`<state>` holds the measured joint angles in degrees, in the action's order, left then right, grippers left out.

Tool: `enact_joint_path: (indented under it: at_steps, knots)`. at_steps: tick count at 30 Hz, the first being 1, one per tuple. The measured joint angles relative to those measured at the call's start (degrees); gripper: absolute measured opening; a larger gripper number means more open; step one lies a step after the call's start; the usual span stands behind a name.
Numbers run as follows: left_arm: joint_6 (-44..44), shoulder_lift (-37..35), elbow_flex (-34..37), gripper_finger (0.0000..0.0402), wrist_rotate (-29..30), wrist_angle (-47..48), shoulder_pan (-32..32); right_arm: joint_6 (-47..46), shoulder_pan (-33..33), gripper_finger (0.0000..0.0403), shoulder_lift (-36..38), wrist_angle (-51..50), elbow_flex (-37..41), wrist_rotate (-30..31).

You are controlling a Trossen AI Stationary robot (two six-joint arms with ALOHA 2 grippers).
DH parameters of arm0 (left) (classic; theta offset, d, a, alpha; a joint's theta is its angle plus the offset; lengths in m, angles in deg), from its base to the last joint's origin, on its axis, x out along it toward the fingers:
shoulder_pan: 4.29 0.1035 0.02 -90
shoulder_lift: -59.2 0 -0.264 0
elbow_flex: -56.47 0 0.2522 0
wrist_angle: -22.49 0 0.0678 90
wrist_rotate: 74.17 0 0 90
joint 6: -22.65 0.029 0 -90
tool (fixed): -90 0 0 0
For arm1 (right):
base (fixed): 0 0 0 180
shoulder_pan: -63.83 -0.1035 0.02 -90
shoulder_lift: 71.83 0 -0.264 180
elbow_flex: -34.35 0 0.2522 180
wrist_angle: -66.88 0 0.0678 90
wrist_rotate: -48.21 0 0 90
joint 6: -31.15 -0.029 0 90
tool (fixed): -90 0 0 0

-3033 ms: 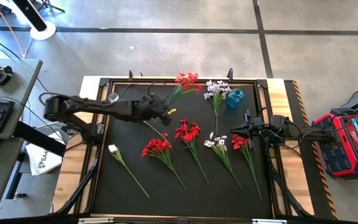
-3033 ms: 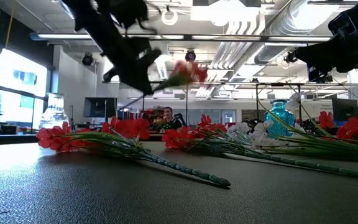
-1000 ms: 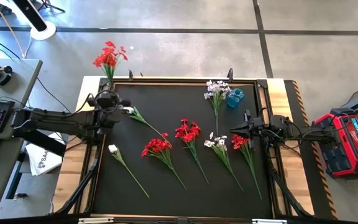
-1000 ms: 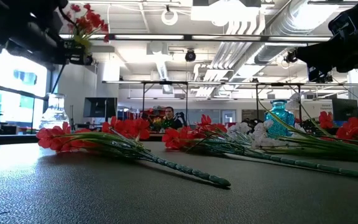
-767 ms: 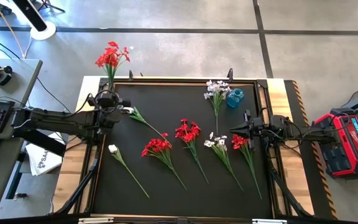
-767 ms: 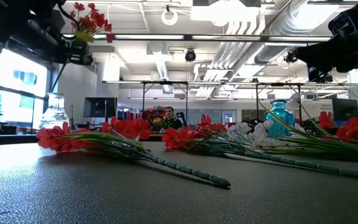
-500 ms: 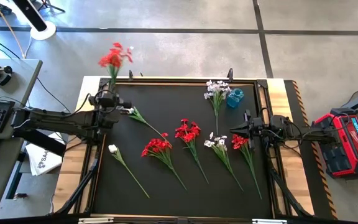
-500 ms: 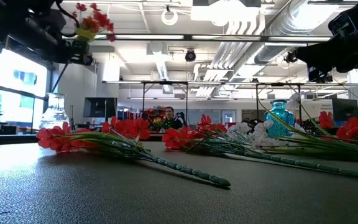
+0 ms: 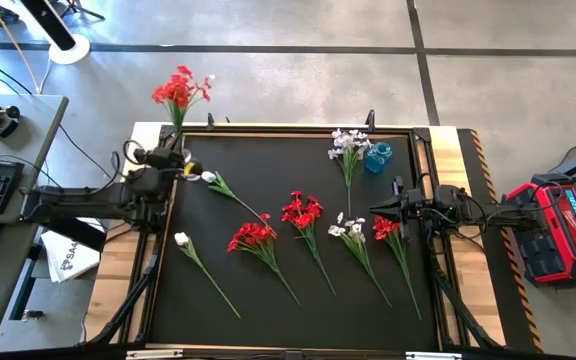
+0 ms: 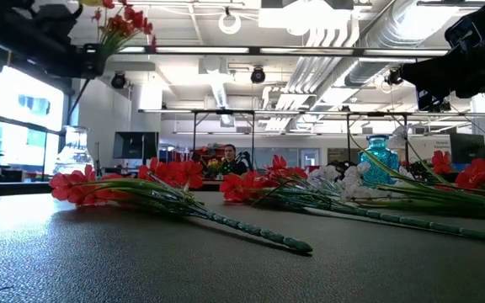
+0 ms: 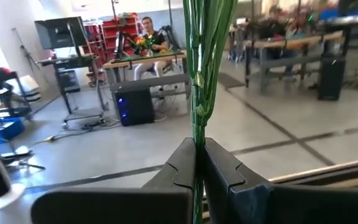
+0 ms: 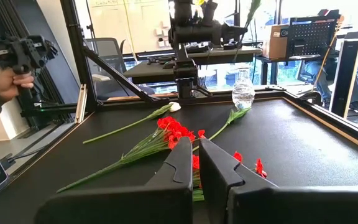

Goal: Sort flowers into vase by color
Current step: Put the top left red flowers into the transparent vase

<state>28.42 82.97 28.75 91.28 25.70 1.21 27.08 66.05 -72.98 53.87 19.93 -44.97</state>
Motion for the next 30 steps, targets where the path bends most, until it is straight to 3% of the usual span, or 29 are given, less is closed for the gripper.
enact_joint_path:
  at_steps: [5, 8, 13, 21, 30]
  knots:
    - [17.3, -5.1, 9.9, 0.0000, -10.8, -26.2, 4.5, 0.0, 0.0, 0.0000, 0.0, 0.0, 0.0, 0.0]
    - [23.4, -6.2, 13.4, 0.0000, -12.5, -36.9, 6.2, 0.0, 0.0, 0.0000, 0.0, 0.0, 0.0, 0.0]
    - [24.3, -6.4, 13.2, 0.0000, -13.0, -33.1, 6.6, 0.0, 0.0, 0.0000, 0.0, 0.0, 0.0, 0.0]
    - [17.2, -6.4, 13.2, 0.0000, -13.1, -23.1, 6.6, 0.0, 0.0, 0.0000, 0.0, 0.0, 0.0, 0.0]
    - [13.8, -6.4, 13.2, 0.0004, -8.6, -20.2, 6.6, 0.0, 0.0, 0.0000, 0.0, 0.0, 0.0, 0.0]
